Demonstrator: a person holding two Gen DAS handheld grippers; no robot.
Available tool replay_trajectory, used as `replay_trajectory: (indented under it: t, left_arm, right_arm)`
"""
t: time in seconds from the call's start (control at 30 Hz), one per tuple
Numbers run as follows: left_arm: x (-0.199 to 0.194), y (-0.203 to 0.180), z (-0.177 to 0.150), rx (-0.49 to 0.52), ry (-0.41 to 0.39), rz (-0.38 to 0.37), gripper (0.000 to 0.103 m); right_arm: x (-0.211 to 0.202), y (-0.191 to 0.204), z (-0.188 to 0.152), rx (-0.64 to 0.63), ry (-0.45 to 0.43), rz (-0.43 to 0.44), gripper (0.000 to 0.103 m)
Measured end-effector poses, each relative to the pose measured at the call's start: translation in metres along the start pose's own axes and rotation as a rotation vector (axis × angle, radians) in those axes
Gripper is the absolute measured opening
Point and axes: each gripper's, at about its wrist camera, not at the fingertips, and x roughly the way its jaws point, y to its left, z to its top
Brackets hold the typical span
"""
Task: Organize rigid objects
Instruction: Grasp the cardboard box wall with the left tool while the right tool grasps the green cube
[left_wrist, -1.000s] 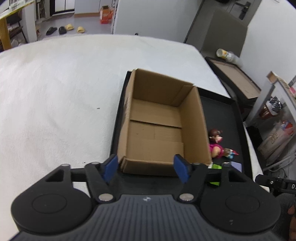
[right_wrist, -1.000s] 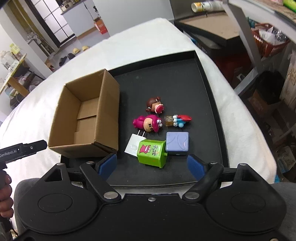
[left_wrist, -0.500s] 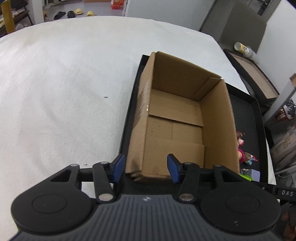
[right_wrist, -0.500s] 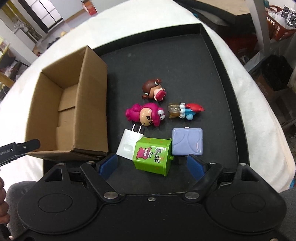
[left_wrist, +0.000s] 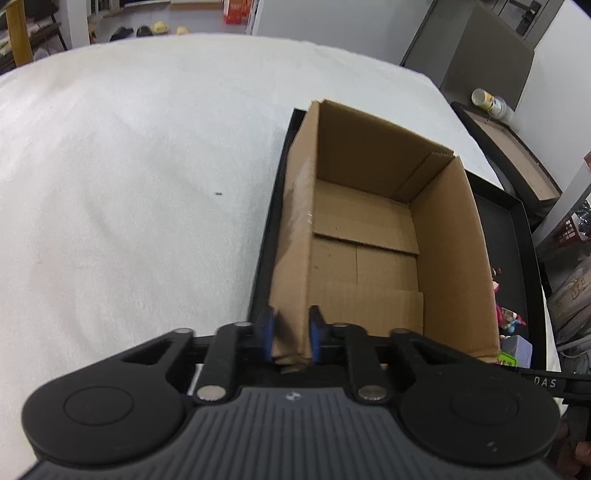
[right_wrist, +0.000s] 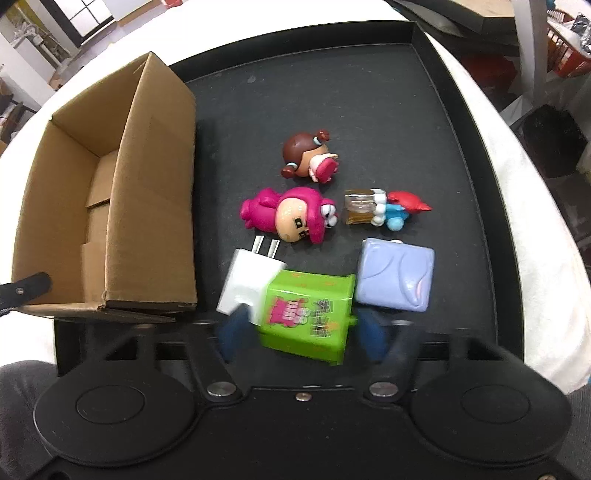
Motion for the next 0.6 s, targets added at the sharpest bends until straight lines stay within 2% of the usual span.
replay_trajectory:
  t: [0.07, 0.1, 0.3, 0.47, 0.6]
  left_arm:
    - [0.0, 0.004, -0.001, -0.013, 0.004, -0.01, 0.015]
    - [-0.002, 0.005, -0.003, -0.014, 0.0, -0.012, 0.015]
    - [-0.011, 0.009, -0.016, 0.009, -0.027, -0.025, 0.015]
    - [-0.012, 0.017, -0.021, -0.028, -0.037, -0.058, 0.015]
    - [-0.012, 0.015, -0.023, -0.01, -0.043, -0.061, 0.015]
  right_arm:
    - [-0.003, 0.001, -0.004, -0.012, -0.024, -0.002, 0.056]
    - [-0.006, 0.002, -0.006, -0.024, -0.039, -0.001, 0.051]
    - [-0.017, 0.001, -0.018, -0.032, -0.066, 0.007, 0.051]
    - [-0.025, 0.003, -0.023, -0.035, -0.11, 0.005, 0.051]
    - [-0.032, 0.013, -0.023, -0.049, -0.146, 0.013, 0.051]
